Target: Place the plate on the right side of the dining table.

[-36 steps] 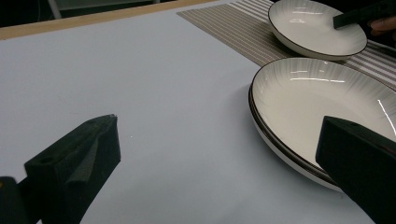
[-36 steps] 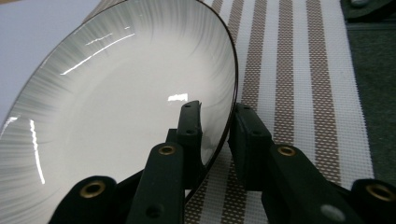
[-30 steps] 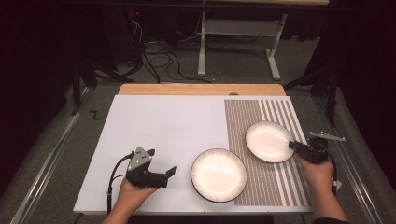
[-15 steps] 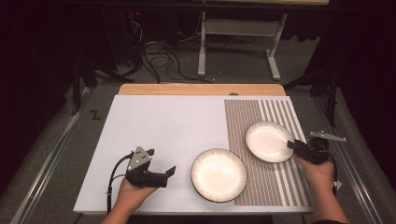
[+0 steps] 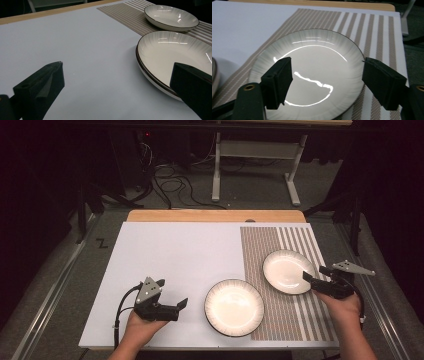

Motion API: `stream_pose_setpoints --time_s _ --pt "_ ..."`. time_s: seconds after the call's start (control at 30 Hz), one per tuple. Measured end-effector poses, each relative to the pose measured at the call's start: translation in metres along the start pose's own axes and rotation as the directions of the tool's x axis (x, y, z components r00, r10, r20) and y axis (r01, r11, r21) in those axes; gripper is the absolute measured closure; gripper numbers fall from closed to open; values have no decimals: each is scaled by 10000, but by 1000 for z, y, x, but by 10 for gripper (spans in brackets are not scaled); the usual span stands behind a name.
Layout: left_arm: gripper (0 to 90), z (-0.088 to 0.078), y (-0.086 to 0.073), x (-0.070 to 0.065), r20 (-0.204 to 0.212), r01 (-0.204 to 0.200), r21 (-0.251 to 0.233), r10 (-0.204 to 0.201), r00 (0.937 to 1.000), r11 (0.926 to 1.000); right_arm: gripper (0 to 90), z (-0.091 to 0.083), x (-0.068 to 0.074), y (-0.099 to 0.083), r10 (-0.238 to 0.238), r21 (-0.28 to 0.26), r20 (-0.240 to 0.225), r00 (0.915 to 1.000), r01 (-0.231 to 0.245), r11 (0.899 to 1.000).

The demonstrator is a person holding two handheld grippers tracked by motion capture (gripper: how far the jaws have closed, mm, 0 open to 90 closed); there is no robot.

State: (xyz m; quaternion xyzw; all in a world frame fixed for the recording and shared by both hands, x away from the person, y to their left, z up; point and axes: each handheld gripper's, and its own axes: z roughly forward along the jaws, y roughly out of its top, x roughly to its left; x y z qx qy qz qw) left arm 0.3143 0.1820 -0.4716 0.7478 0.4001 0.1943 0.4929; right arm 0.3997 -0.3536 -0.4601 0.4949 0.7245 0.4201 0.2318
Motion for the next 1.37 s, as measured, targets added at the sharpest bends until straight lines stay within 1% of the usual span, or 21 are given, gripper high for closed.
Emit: stream_pose_setpoints --time_s 0.07,0.1,0.13,0.23,0.37,0.43,0.5,0.57,0.63,0.67,0.7,0.73,0.83,0.87,0.9,1.0,1.03,1.07,1.1,1.2,1.37 --pt "2 -1 0 0 4 10 -64 -10 10000 10000 189 -3 7 2 -171 -194 -133 9998 168 9997" --pt "2 -1 0 0 4 10 -64 -10 10000 10000 189 -3 7 2 -171 -194 -133 9998 168 9997" --pt "2 -1 1 0 12 10 -72 -10 10000 10000 166 -7 16 4 -319 -391 -238 9992 310 9988" --pt "2 -2 1 1 36 -15 -70 15 10000 10000 151 -11 26 7 -523 -595 -421 9977 497 9970" --pt "2 -4 2 -1 56 -4 -183 5 10000 9998 98 -16 49 13 -952 -805 -872 9916 883 9928" --pt "2 -5 3 -2 93 -28 -211 30 10000 9998 49 -17 62 15 -1160 -900 -1104 9871 1063 9903" --pt "2 -6 3 -4 169 -36 -266 41 9998 9996 1 -18 78 17 -1450 -1083 -1264 9813 1316 9854" --pt "2 -6 3 -6 215 -92 -273 97 9997 9996 0 -19 98 19 -1745 -1254 -1509 9730 1562 9797" --pt "2 -7 3 -7 284 -132 -280 140 9995 9995 0 -21 114 19 -1821 -1437 -1818 9663 1571 9771" --pt "2 -7 2 -8 296 -135 -287 144 9995 9995 0 -21 126 18 -1942 -1586 -2079 9587 1629 9738" --pt "2 -7 2 -8 335 -131 -294 141 9993 9995 0 -22 130 17 -1964 -1635 -2159 9565 1628 9730" --pt "2 -7 1 -9 369 -128 -296 139 9992 9995 0 -21 139 14 -2124 -1793 -2330 9490 1727 9685" --pt "2 -6 -2 -9 454 -75 -333 90 9989 9994 0 -18 152 -1 -2351 -1971 -2441 9408 1892 9619" --pt "2 -6 -2 -9 468 -112 -326 127 9988 9994 0 -14 155 -6 -2618 -1885 -2418 9344 2194 9572" --pt "2 -6 -3 -10 459 -127 -331 143 9988 9994 0 -13 156 -9 -2706 -1752 -2392 9325 2327 9566" --pt "2 -2 -3 -11 555 -115 -335 133 9984 9994 0 -9 155 -14 -2623 -1603 -2640 9282 2260 9609" --pt "2 -1 -3 -13 559 -136 -279 151 9983 9995 0 -9 155 -13 -2633 -1644 -2614 9286 2260 9602" --pt "2 1 -3 -14 561 -149 -260 164 9983 9996 0 -10 153 -13 -2714 -1736 -2640 9255 2312 9573" --pt "2 2 -4 -16 568 -205 -227 217 9982 9995 0 -10 152 -13 -2678 -1751 -2711 9245 2262 9582" --pt "2 2 -4 -19 596 -274 -275 290 9978 9992 0 -11 146 -13 -2539 -1727 -2756 9271 2121 9619" --pt "2 2 -5 -18 592 -271 -292 288 9978 9992 0 -12 144 -12 -2455 -1744 -2794 9283 2024 9637"
